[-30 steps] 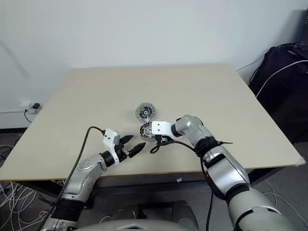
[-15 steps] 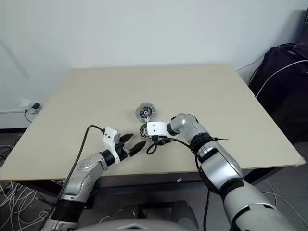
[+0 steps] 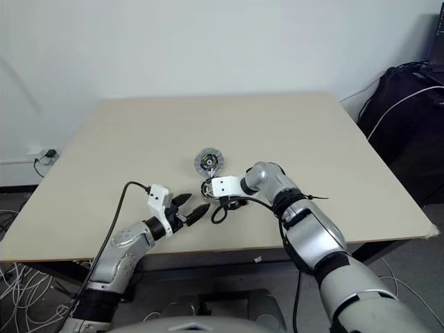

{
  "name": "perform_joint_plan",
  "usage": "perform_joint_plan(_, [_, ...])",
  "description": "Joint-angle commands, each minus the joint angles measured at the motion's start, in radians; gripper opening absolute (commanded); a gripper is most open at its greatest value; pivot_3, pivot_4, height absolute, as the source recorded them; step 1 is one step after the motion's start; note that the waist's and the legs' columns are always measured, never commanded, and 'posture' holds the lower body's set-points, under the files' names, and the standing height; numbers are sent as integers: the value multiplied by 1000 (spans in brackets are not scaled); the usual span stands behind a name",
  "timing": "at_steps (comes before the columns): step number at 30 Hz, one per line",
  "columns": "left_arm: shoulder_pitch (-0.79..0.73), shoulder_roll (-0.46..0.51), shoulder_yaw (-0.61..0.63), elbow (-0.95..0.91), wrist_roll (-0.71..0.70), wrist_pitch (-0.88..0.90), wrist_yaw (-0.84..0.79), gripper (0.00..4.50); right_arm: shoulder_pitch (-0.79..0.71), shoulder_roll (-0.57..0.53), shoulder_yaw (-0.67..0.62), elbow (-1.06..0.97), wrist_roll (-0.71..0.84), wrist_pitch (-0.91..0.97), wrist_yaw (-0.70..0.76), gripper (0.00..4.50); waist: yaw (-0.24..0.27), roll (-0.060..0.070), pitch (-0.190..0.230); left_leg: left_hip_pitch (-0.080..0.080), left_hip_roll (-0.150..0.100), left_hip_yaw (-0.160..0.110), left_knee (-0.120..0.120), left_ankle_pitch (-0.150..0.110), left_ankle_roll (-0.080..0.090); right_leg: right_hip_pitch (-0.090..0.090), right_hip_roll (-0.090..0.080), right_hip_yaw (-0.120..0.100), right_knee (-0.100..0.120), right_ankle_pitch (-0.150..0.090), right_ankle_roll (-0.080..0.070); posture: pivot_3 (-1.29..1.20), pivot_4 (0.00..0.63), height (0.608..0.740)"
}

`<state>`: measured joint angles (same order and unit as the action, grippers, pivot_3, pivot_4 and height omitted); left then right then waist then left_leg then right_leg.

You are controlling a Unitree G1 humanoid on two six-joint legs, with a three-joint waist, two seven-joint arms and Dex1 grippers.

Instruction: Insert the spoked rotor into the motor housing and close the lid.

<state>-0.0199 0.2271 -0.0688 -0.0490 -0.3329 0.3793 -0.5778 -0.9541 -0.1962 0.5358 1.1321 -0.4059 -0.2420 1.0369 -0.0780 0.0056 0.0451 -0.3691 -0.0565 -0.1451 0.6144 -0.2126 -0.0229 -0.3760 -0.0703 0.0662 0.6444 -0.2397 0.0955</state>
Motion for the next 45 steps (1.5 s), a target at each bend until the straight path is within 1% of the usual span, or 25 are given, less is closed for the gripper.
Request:
perform_joint_plan(1, [-7, -3, 6, -17, -8, -23, -8, 4500, -35, 6, -13, 2, -6, -12, -23, 2180, 0, 0, 0, 0, 0, 0, 0, 0, 0, 0, 0, 0, 0, 0, 0, 0, 0, 740])
perform_joint_plan(3, [-6, -4, 5, -19, -9, -21, -8, 4500, -35, 7, -14, 4, -8, -12, -32, 1668, 0, 0, 0, 0, 0, 0, 0, 0, 0, 0, 0, 0, 0, 0, 0, 0, 0, 740])
perform_joint_plan(7, [-8, -4, 4, -18, -10, -20, -10, 4500, -34, 9, -16, 5, -9, -13, -41, 356, 1, 0, 0, 0, 0, 0, 0, 0, 0, 0, 0, 0, 0, 0, 0, 0, 0, 740])
perform_joint_plan(8, [-8, -5, 4, -17, -10, -20, -11, 4500, -34, 10, -17, 6, -9, -14, -42, 146, 1, 0, 0, 0, 0, -1, 0, 0, 0, 0, 0, 0, 0, 0, 0, 0, 0, 740])
perform_joint_plan(18, [-6, -8, 5, -32, -13, -10, -11, 4500, -23, 15, -34, -7, 1, -7, -64, 127, -1, 0, 0, 0, 0, -1, 0, 0, 0, 0, 0, 0, 0, 0, 0, 0, 0, 740])
perform_joint_plan(20, [-5, -9, 4, -37, -14, -6, -9, 4500, -16, 22, -54, -18, 19, 17, -80, 127, -1, 0, 0, 0, 0, -1, 0, 0, 0, 0, 0, 0, 1, 0, 0, 0, 0, 740])
perform_joint_plan(24, [-5, -11, 7, -45, -16, 0, -5, 4500, 15, 25, -116, -93, 73, 128, -94, 127, -2, 0, 0, 0, 0, -1, 0, 1, -1, 0, 0, 0, 1, 0, 0, 0, 0, 740])
perform_joint_plan(26, [-4, -12, 9, -47, -17, 2, -4, 4500, 46, 10, -135, -176, 92, 193, -80, 127, -1, 0, 0, 0, 0, -1, 0, 1, -1, 0, 0, 0, 1, 0, 0, 0, 0, 740])
perform_joint_plan(30, [-9, -13, 9, -42, -19, 5, -5, 4500, 140, -34, -156, -419, 114, 349, -53, 127, 5, 0, 0, -2, -1, -2, 0, 1, -1, -2, 0, 0, 1, 1, 1, 0, 0, 740])
perform_joint_plan(33, [-12, -13, 8, -39, -20, 7, -9, 4500, 219, -71, -162, -635, 126, 513, -25, 127, 10, 0, 0, -7, -1, -2, 0, 1, -1, -6, 0, 0, 1, 2, 2, 0, 0, 740])
perform_joint_plan(37, [-17, -16, 5, -35, -22, 11, -13, 4500, 295, -111, -171, -868, 142, 722, -1, 127, 14, 0, 0, -8, -1, -2, 0, 0, -1, -7, 0, 0, 1, 2, 2, 0, 0, 740])
perform_joint_plan(40, [-20, -19, 5, -36, -23, 16, -13, 4500, 337, -134, -176, -1019, 171, 904, 18, 127, 17, 0, 0, -8, -1, -1, 1, 0, -1, -7, 0, 0, 0, 1, 2, 0, 0, 740])
perform_joint_plan(45, [-24, -25, 4, -42, -23, 27, -11, 4500, 368, -165, -177, -1184, 233, 1154, 17, 127, 19, 0, 0, -9, 0, -1, 3, 0, -1, -6, 0, -1, 0, 0, 1, 0, 0, 740])
